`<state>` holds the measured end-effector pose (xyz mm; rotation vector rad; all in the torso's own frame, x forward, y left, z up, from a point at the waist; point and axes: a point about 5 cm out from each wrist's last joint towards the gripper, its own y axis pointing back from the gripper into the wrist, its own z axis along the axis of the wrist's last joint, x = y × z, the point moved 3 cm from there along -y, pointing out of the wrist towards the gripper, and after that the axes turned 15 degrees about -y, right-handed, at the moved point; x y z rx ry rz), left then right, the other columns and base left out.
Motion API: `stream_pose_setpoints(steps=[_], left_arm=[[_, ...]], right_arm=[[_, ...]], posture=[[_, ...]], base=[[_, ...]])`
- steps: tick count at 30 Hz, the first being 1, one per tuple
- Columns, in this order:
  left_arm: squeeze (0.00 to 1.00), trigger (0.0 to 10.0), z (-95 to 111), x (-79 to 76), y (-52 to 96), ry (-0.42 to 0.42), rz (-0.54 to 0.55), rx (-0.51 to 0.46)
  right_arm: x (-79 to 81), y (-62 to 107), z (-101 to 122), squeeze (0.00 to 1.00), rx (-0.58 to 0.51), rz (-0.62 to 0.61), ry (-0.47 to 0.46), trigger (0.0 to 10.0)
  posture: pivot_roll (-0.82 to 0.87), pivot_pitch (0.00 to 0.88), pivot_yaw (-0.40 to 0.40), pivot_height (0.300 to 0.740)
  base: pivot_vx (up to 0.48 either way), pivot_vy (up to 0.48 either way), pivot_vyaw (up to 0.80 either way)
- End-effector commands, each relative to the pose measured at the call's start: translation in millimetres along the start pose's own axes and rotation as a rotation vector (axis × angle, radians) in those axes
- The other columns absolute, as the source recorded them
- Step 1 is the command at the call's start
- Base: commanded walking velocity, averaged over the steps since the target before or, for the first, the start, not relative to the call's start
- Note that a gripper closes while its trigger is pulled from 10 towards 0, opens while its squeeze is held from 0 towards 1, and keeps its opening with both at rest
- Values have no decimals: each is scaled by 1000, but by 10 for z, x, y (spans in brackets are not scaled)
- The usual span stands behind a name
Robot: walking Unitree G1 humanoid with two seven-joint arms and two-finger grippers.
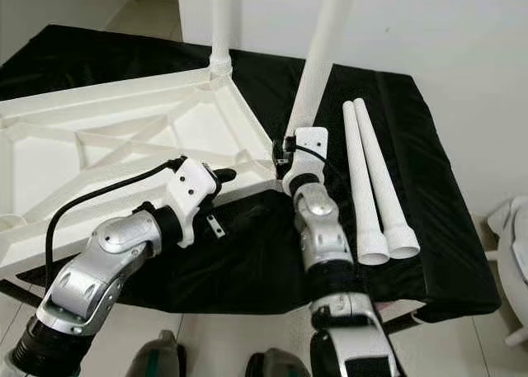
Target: Building children table
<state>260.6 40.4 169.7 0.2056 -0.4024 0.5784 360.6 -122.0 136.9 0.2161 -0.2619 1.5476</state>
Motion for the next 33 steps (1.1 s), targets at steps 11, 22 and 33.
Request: stream_pose_setpoints(steps=[11, 22, 33], left_arm=[[0, 10000, -10, 0, 10, 9, 15, 0], [0, 10000, -15, 0, 14, 9, 13, 4], [0, 10000, -5, 8, -3, 2, 6, 0]], right_arm=[[-194, 54, 20, 1000, 9, -114, 1, 10000], [-80, -22, 30, 0, 58, 132, -21, 10000], [-43, -138, 13, 0, 183, 525, 144, 10000]], posture=[[43, 2, -80, 740], [38, 1, -71, 740], [41, 0, -69, 740]], base=[[0, 0, 0], [0, 0, 0], [0, 0, 0]])
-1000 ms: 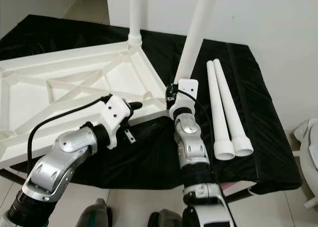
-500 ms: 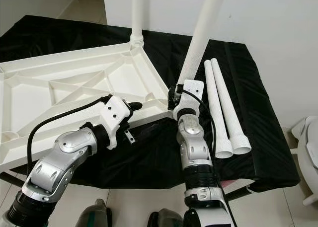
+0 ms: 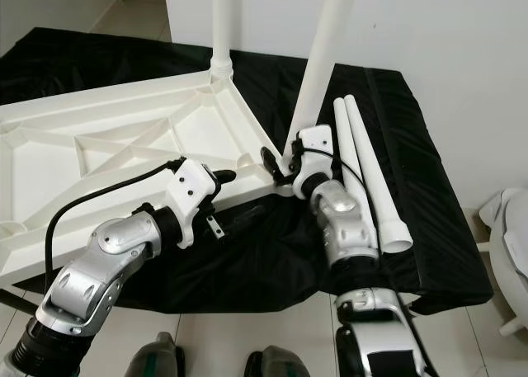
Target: Building children table
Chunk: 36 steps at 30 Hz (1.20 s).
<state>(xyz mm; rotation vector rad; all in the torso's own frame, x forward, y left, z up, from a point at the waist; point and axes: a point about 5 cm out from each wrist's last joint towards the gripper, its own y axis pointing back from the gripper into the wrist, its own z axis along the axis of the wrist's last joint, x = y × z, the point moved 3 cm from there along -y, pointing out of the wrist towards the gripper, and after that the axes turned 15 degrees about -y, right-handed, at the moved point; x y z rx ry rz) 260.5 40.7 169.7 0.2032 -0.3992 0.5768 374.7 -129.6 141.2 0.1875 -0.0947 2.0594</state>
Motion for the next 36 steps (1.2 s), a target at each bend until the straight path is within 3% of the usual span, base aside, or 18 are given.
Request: stream_pose_setpoints(steps=[1, 6, 7, 9, 10, 11, 12, 25, 26, 36], left_arm=[[0, 10000, -4, 8, -6, -1, 8, 2], [0, 10000, 4, 23, -15, -6, 12, 0], [0, 10000, 6, 30, -17, -7, 15, -1], [0, 10000, 6, 30, -17, -7, 15, -1], [0, 10000, 9, 36, -18, -9, 19, -2], [0, 10000, 9, 36, -18, -9, 19, -2], [0, 10000, 10, 40, -18, -10, 22, -2], [0, 10000, 12, 40, -8, -10, 19, -2], [0, 10000, 13, 35, -8, -9, 17, -2], [0, 10000, 17, 13, -4, -3, 8, -3]], right_arm=[[20, -11, -44, 0, 27, 39, 17, 10000], [-1, -41, -76, 0, 88, 125, 62, 10000], [-4, -45, -101, 0, 111, 150, 67, 8941], [-4, -45, -101, 0, 111, 150, 67, 8941], [-9, -43, -126, 0, 130, 166, 66, 7490], [-9, -43, -126, 0, 130, 166, 66, 7490], [-14, -35, -156, 0, 144, 176, 67, 0], [-54, 7, -244, 0, 142, 205, 17, 0], [-53, 3, -249, 0, 130, 191, 10, 10000], [-39, -30, -242, 0, 46, 36, -20, 10000]], posture=[[41, 0, -69, 740], [47, 0, -75, 740], [48, 0, -77, 740], [48, 0, -77, 740], [51, 0, -80, 740], [51, 0, -80, 740], [53, 0, -82, 740], [52, 0, -72, 740], [50, 0, -71, 740], [49, 0, -70, 740]], base=[[0, 0, 0], [0, 0, 0], [0, 0, 0], [0, 0, 0], [0, 0, 0], [0, 0, 0], [0, 0, 0], [0, 0, 0], [0, 0, 0], [0, 0, 0]])
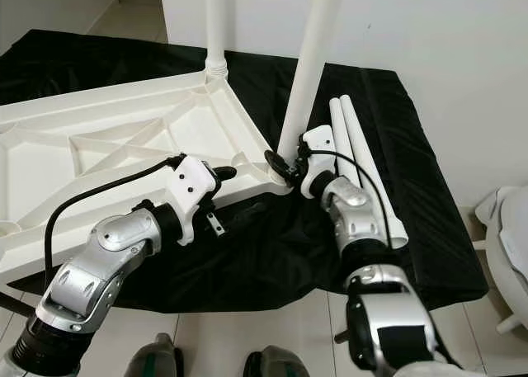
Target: Building children table
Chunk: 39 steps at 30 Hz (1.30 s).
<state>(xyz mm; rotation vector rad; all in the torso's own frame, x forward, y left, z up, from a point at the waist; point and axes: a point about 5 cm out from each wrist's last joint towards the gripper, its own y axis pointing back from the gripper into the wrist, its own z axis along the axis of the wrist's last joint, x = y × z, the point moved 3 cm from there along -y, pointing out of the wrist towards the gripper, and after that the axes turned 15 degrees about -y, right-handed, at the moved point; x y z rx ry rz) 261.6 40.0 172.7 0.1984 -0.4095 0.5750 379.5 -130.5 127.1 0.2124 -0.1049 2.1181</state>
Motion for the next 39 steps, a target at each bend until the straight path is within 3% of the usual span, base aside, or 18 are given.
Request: stream_pose_setpoints(steps=[1, 4, 9, 11, 20, 28, 29, 37, 39], left_arm=[[0, 10000, -8, -5, 5, 5, 8, 5], [0, 10000, -10, -11, 6, 7, 5, 4], [0, 10000, -10, -14, 4, 8, 2, 4], [0, 10000, -9, -27, -2, 10, -9, 2], [0, 10000, -8, -35, -12, 8, -21, 0], [0, 10000, 0, -55, -20, 6, -28, -3], [0, 10000, 2, -54, -17, 6, -27, -4], [0, 10000, 3, -51, -11, 7, -24, -3], [0, 10000, 6, -40, 1, 4, -17, 0]], right_arm=[[14, 9, -109, 0, 37, -25, -1, 10000], [28, 9, -70, 0, -11, -112, -36, 10000], [47, 16, -50, 0, -38, -154, -53, 10000], [113, 46, -57, 0, -81, -261, -73, 10000], [225, 89, -49, 0, -140, -478, -84, 10000], [347, 72, -41, 0, -142, -453, -100, 10000], [345, 75, -37, 1000, -145, -452, -111, 10000], [373, 75, -28, 1000, -146, -436, -127, 10000], [389, 56, 0, 1000, -134, -381, -137, 10000]], posture=[[49, 0, -70, 740], [43, 0, -64, 740], [43, 0, -64, 740], [33, 0, -55, 740], [33, 0, -51, 740], [42, 0, -60, 740], [44, 0, -61, 740], [51, 0, -64, 740], [58, 0, -66, 740]], base=[[0, 0, 0], [0, 0, 0], [0, 0, 0], [0, 0, 0], [0, 0, 0], [0, 0, 0], [0, 0, 0], [0, 0, 0], [0, 0, 0]])
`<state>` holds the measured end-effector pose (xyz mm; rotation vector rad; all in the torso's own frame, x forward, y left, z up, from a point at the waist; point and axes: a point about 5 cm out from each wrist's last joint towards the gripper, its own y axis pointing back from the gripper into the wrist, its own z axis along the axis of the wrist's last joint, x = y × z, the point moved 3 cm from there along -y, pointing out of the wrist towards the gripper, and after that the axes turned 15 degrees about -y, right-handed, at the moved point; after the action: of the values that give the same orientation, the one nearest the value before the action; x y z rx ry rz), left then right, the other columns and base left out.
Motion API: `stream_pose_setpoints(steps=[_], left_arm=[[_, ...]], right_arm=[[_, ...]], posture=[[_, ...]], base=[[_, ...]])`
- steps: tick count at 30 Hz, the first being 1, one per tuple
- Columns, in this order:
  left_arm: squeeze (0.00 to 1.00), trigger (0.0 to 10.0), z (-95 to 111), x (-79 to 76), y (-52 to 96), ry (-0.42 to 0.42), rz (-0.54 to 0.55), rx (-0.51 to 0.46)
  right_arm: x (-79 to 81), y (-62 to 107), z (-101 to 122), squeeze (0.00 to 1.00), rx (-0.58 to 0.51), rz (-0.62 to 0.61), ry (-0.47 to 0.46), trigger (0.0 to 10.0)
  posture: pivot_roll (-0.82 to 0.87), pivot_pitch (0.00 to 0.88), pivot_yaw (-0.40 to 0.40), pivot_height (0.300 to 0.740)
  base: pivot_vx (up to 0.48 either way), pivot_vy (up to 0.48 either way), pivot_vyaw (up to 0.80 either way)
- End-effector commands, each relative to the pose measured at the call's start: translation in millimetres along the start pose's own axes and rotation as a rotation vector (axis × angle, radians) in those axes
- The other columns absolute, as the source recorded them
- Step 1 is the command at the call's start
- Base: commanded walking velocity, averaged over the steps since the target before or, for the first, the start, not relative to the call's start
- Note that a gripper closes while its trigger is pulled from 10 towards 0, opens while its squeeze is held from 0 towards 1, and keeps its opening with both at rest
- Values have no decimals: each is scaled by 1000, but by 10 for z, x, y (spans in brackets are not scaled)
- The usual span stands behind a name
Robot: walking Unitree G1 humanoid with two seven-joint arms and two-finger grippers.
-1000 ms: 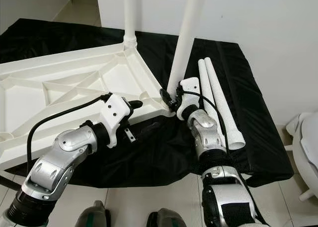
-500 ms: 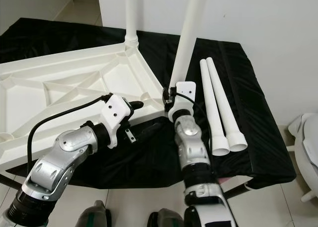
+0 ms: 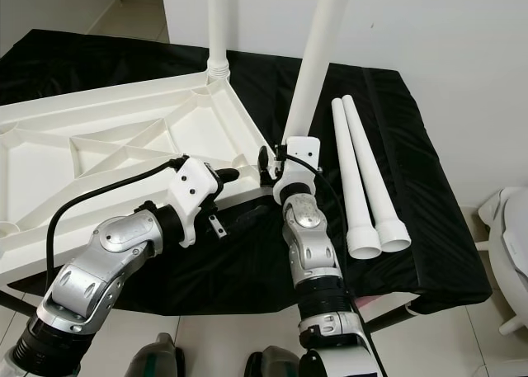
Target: Building children table
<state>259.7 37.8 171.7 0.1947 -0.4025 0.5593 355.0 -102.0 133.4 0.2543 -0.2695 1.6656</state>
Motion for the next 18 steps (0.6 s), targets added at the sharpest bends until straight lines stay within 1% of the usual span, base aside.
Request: stream_pose_setpoints(steps=[1, 2, 3, 5, 6, 7, 8, 9, 10, 11, 12, 13, 14, 15, 16, 17, 18], left_arm=[[0, 10000, 2, -11, 9, -3, -2, 5], [0, 10000, 2, -11, 9, -3, -2, 5], [0, 10000, 4, -8, 15, -3, 1, 6], [0, 10000, 4, -8, 15, -3, 1, 6], [0, 10000, 6, -7, 18, -3, 2, 6], [0, 10000, 6, -7, 18, -3, 2, 6], [0, 10000, 6, -9, 17, -2, 3, 7], [0, 10000, 6, -9, 17, -2, 3, 7], [0, 10000, 9, -14, 16, 0, 3, 6], [0, 10000, 9, -14, 16, 0, 3, 6], [0, 10000, 12, -17, 14, 1, 3, 6], [0, 10000, 12, -17, 14, 1, 3, 6], [0, 10000, 16, -22, 14, 2, 3, 6], [0, 10000, 16, -22, 14, 2, 3, 6], [0, 10000, 19, -26, 16, 2, 3, 5], [0, 10000, 22, -31, 17, 4, 3, 5], [0, 10000, 22, -31, 17, 4, 3, 5]], right_arm=[[14, 2, 8, 1000, 22, 42, -9, 10000], [14, 2, 8, 1000, 22, 42, -9, 10000], [29, -12, 7, 1000, 43, 75, -19, 10000], [29, -12, 7, 1000, 43, 75, -19, 10000], [39, -36, 21, 525, 58, 114, -23, 10000], [39, -36, 21, 525, 58, 114, -23, 10000], [68, -60, 34, 0, 83, 181, -20, 10000], [68, -60, 34, 0, 83, 181, -20, 10000], [96, -62, 48, 0, 106, 285, 29, 10000], [96, -62, 48, 0, 106, 285, 29, 10000], [107, -55, 45, 0, 130, 358, 65, 10000], [107, -55, 45, 0, 130, 358, 65, 10000], [90, -40, 48, 0, 148, 418, 101, 10000], [90, -40, 48, 0, 148, 418, 101, 10000], [58, -31, 43, 0, 166, 447, 122, 10000], [-8, -33, 49, 0, 188, 469, 153, 10000], [-8, -33, 49, 0, 188, 469, 153, 10000]], posture=[[58, 0, -66, 740], [58, 0, -66, 740], [59, 0, -67, 740], [59, 0, -67, 740], [58, 0, -67, 740], [58, 0, -67, 740], [58, 3, -67, 740], [58, 3, -67, 740], [61, 13, -68, 740], [61, 13, -68, 740], [61, 13, -68, 740], [61, 13, -68, 740], [62, 18, -68, 740], [62, 18, -68, 740], [63, 20, -69, 740], [63, 24, -67, 740], [63, 24, -67, 740]], base=[[0, 0, 0], [0, 0, 0], [0, 0, 0], [0, 0, 0], [0, 0, 0], [0, 0, 0], [0, 0, 0], [0, 0, 0], [0, 0, 0], [0, 0, 0], [0, 0, 0], [0, 0, 0], [0, 0, 0], [0, 0, 0], [0, 0, 0], [0, 0, 0], [0, 0, 0]])
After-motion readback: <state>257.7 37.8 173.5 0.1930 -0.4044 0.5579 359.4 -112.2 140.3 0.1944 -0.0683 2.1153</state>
